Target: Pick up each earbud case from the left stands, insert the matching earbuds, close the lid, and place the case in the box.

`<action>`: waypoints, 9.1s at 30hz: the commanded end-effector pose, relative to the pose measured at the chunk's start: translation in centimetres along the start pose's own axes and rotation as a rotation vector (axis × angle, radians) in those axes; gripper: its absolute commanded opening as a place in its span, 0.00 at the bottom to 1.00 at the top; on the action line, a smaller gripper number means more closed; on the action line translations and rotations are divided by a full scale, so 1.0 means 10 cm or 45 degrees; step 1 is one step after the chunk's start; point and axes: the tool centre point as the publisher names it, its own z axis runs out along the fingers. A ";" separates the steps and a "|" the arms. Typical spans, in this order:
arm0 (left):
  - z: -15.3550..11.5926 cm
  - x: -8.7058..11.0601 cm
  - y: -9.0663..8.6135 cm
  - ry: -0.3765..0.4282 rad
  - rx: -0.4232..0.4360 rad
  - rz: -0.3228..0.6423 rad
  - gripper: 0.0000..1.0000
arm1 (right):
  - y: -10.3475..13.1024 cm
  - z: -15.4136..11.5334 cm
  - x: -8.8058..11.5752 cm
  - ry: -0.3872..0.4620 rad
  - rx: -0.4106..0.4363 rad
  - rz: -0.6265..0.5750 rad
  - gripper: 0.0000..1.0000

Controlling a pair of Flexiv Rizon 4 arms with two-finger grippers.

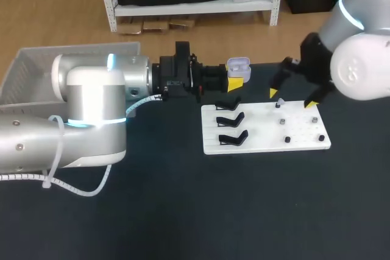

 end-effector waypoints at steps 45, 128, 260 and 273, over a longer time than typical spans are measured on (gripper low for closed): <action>0.00 0.02 -0.01 -0.009 -0.006 0.006 0.00 | -0.06 0.44 -0.17 0.123 -0.024 -0.008 0.40; 0.00 0.02 -0.01 -0.009 -0.006 0.006 0.00 | 1.46 -1.34 0.40 0.257 0.170 -1.147 0.00; 0.00 0.02 -0.01 -0.009 -0.006 0.006 0.00 | 1.54 -0.89 0.36 0.352 0.230 -1.199 0.30; 0.00 0.02 -0.01 -0.009 -0.006 0.006 0.00 | 1.57 -0.98 0.31 0.324 0.234 -1.192 0.30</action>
